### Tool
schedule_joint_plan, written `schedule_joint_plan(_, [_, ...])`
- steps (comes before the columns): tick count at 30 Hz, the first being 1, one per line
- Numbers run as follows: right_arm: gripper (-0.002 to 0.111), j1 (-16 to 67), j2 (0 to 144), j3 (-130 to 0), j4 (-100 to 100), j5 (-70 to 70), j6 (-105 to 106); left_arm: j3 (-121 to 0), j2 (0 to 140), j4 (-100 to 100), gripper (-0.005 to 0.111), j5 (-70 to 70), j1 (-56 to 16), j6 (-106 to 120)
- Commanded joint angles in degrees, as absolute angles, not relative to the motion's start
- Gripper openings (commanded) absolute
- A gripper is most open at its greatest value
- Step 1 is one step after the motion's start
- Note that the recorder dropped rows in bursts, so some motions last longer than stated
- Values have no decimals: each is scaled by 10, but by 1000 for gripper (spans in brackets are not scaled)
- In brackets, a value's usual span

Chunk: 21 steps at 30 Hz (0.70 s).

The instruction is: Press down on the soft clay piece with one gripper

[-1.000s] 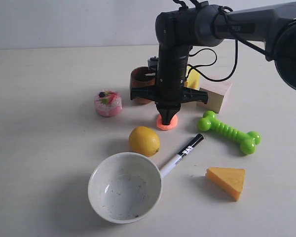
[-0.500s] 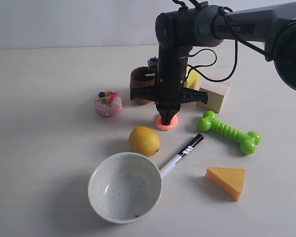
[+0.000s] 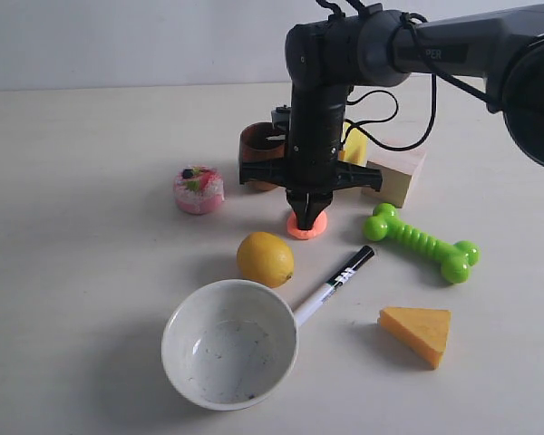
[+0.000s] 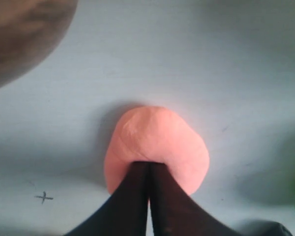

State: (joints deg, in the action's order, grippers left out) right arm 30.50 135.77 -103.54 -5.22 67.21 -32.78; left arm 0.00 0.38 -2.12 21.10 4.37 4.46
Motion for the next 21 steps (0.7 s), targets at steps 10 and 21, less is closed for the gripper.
schedule_joint_plan(10, [22,306,1389,-1024,-51,655,-326,0,0,-22,0,206,41,44])
schedule_joint_plan(21, [29,306,1385,-1029,-42,654,-326,0,0,-22,0,206,41,44])
